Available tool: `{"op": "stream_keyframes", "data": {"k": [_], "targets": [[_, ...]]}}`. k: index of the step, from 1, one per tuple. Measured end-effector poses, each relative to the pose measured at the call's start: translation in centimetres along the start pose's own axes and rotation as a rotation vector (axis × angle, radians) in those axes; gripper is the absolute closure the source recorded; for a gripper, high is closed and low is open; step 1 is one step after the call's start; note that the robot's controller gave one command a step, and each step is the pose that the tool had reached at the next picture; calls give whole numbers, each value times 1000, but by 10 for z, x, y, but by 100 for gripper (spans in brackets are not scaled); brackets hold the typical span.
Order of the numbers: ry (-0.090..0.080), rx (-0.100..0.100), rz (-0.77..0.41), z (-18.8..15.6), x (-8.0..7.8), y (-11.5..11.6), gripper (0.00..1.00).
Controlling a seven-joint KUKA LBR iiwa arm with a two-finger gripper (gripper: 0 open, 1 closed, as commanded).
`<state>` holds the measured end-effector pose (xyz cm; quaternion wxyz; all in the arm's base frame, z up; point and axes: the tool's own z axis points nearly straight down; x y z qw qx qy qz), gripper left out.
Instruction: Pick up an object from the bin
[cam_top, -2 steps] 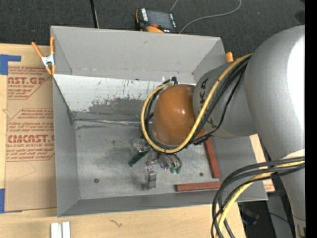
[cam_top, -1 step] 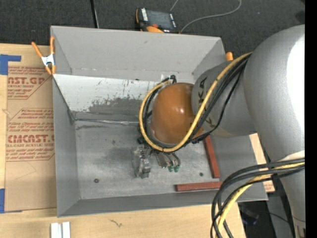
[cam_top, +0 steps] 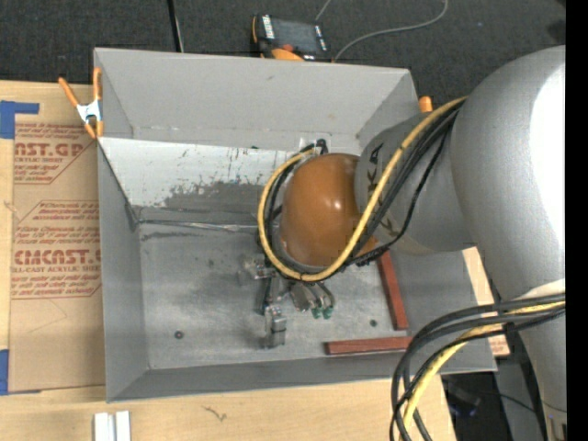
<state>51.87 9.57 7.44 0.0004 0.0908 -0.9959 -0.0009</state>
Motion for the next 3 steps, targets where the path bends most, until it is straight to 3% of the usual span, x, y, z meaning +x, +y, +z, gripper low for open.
{"op": "stream_keyframes", "data": {"k": [1,2,3], "targets": [[2,3,-202,5,28,-78,0],[-5,4,-20,-7,-12,-155,0],[-6,2,-158,3,-59,-100,0]]}}
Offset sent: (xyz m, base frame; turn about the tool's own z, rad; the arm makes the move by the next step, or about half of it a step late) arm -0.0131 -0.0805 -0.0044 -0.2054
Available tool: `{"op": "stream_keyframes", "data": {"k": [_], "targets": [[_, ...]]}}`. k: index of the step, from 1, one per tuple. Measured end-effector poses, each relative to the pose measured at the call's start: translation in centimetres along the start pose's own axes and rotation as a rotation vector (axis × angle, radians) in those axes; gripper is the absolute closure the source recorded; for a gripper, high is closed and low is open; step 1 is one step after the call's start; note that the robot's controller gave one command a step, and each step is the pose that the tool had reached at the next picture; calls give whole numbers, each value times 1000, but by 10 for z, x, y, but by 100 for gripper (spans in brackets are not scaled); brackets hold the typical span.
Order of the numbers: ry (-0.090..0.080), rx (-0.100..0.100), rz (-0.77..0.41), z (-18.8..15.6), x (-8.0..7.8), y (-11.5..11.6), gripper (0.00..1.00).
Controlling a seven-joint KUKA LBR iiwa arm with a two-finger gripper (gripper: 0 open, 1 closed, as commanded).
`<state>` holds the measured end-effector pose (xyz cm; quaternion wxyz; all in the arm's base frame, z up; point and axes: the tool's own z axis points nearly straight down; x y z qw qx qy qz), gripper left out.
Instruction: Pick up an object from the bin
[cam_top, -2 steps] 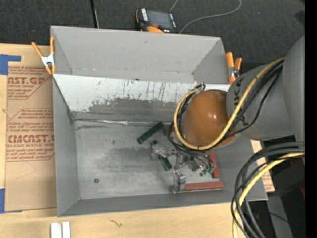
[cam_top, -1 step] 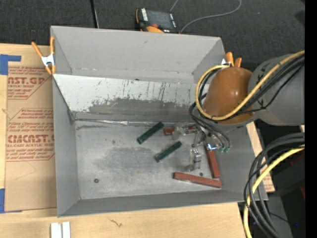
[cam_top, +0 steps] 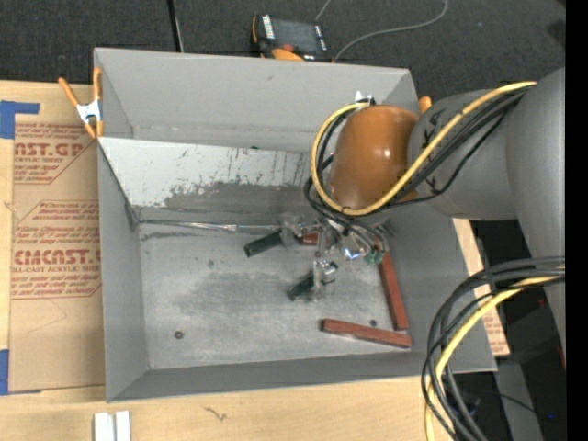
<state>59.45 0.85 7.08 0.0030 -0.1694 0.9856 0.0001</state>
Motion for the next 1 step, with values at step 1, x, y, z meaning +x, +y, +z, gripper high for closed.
{"op": "stream_keyframes", "data": {"k": [1], "targets": [[-4,0,4,-2,0,-2,100]]}}
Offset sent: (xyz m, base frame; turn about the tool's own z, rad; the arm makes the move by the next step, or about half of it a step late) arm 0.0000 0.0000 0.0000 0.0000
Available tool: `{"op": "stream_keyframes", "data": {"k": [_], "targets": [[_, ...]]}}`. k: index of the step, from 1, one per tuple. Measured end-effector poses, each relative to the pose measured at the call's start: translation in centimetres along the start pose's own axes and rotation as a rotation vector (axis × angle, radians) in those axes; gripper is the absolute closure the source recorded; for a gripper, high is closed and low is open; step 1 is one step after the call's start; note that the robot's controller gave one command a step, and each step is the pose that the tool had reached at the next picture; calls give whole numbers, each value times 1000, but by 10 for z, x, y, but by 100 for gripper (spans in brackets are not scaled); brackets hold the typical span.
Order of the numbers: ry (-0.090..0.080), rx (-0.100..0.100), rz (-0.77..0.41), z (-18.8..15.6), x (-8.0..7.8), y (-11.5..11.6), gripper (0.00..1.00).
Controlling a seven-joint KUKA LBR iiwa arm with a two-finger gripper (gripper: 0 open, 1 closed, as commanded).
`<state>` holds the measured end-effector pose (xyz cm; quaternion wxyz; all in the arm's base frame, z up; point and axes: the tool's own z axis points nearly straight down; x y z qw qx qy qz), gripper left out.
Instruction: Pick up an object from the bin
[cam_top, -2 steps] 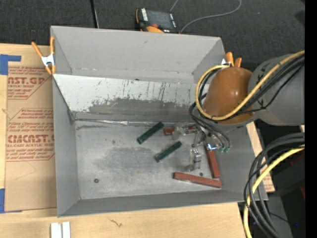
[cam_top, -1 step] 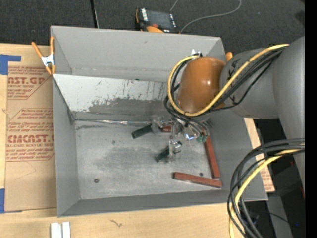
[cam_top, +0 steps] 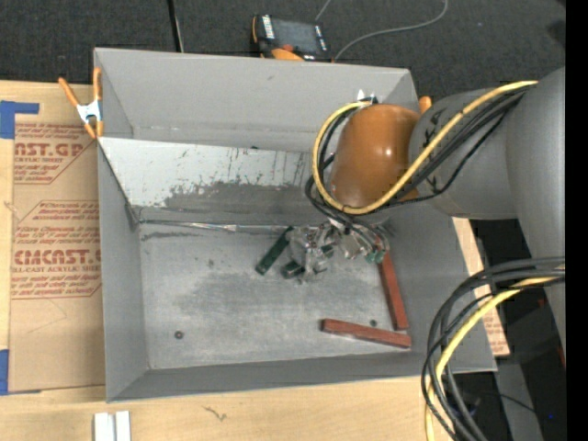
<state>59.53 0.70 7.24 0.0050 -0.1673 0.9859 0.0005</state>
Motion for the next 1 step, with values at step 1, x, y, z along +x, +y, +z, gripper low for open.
{"op": "stream_keyframes", "data": {"k": [1], "targets": [[0,3,0,-138,17,-18,100]]}}
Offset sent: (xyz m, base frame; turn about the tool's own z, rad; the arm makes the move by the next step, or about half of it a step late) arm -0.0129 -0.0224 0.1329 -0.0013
